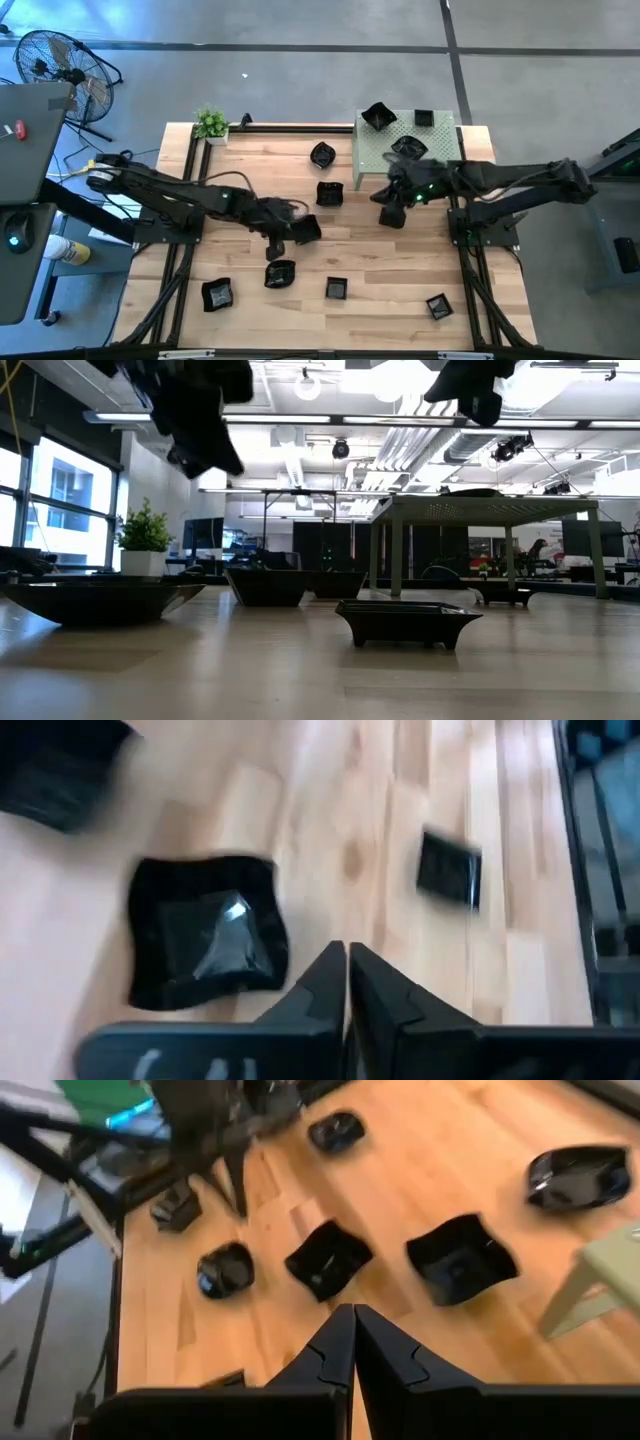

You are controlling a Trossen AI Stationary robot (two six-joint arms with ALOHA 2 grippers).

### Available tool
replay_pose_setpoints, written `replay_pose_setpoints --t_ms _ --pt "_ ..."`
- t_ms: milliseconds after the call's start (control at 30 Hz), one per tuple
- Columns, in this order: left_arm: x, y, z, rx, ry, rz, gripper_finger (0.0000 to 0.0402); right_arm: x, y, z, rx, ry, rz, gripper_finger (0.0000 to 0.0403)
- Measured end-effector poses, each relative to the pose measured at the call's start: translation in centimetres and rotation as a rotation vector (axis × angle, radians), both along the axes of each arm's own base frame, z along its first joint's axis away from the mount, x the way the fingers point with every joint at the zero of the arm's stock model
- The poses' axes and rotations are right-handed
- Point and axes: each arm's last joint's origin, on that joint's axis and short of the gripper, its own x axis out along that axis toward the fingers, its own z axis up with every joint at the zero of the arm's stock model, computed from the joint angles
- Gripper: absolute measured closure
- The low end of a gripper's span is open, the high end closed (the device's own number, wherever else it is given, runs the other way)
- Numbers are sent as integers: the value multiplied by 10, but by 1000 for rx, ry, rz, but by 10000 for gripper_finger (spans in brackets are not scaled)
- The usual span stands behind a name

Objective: Pick & Place Mini shaped plates
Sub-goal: Stack the distorted square plate on top of the distorted square plate on the shelf

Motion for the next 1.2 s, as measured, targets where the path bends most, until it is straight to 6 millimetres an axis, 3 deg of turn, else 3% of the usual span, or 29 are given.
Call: replay_pose_setpoints --t_ms 200,433,600,833,1000,1200 --pt "-32 9 2 -15 -147 157 399 28 12 -20 103 41 -30 398" --pt "-66 17 -22 -64 -298 205 400 72 32 -60 297 57 -228 394" --pt "-84 19 -31 -97 -383 197 401 103 42 -95 423 74 -369 357" --pt "-105 23 -36 -55 -406 166 401 146 52 -132 434 151 -415 295" --pt "-115 24 -33 -46 -395 151 401 160 47 -155 402 229 -505 289" --pt "-126 26 -29 -36 -411 148 401 167 41 -169 410 238 -537 289"
